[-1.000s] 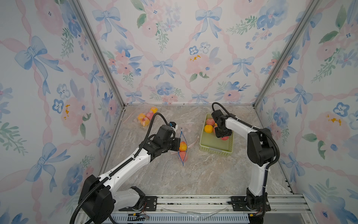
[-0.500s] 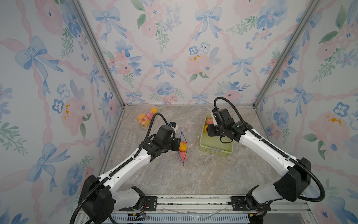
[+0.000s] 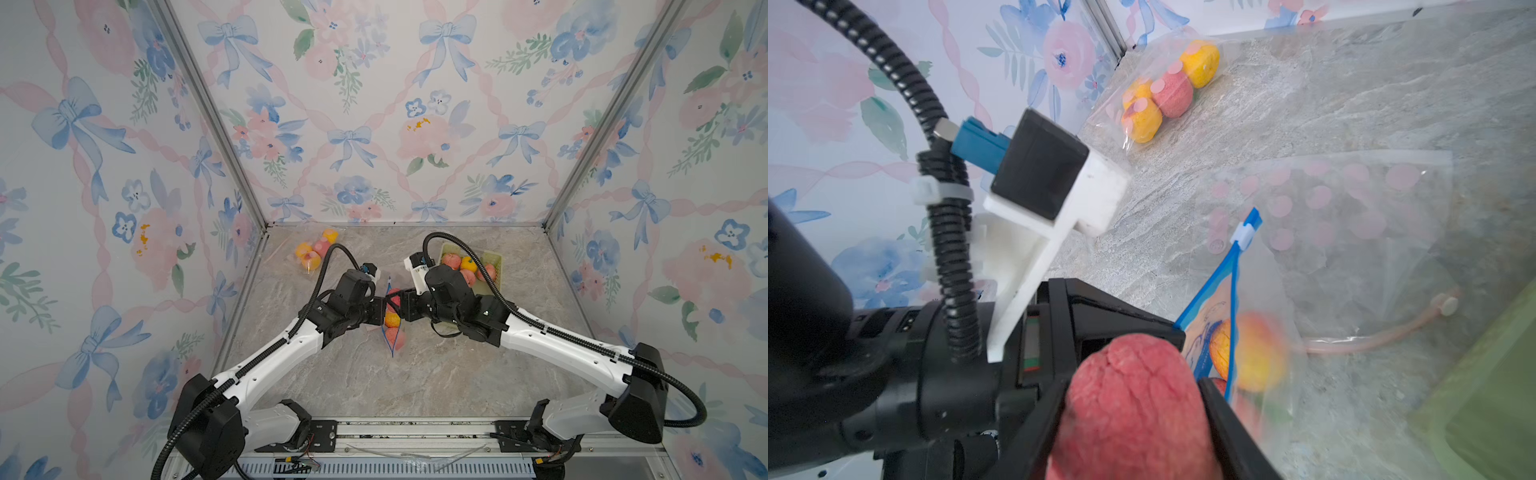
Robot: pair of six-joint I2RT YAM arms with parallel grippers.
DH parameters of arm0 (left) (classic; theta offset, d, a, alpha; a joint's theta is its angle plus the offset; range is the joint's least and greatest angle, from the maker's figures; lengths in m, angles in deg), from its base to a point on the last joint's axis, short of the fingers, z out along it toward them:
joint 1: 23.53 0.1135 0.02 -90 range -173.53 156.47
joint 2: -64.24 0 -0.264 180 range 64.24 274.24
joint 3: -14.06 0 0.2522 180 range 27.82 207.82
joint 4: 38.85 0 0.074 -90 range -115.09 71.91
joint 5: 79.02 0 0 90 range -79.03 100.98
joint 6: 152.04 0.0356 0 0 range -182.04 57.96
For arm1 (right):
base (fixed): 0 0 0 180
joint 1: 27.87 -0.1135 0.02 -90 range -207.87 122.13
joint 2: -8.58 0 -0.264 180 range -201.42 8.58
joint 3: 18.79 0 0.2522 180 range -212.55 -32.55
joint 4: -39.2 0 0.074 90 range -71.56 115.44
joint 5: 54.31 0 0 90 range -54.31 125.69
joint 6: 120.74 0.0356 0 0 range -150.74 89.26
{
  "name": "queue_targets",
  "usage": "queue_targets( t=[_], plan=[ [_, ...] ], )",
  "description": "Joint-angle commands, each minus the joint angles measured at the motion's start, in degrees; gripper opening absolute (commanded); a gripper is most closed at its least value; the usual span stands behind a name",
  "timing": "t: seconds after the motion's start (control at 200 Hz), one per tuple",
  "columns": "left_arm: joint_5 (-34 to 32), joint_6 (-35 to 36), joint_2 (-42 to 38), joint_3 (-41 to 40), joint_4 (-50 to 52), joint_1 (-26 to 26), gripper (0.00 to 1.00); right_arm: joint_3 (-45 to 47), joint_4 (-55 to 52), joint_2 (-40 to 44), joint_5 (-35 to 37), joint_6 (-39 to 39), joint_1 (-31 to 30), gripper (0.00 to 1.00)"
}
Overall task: Place the peach in a zip-top bag and seal the zipper
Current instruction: Place the peach in the zipper food storage bag.
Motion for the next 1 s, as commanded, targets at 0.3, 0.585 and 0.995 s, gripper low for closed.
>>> queue_targets(
  t=[0.3, 0.585, 0.995],
  plan=[
    [1.6, -1.1, -1.3, -1.1, -2.3, 0.1, 0.0, 7.8, 8.4, -3.5, 1.9, 5.9, -1.7, 0.4],
    [2.8, -1.6, -2.0, -1.3, -2.5, 0.2, 0.0, 8.4, 4.8, -2.5, 5.7, 3.7, -2.7, 0.4],
    [9.4, -3.9, -3.4, -1.8, -4.4, 1.7, 0.0, -2.1, -15.1, -8.6, 13.2, 0.3, -4.6, 0.63]
  ],
)
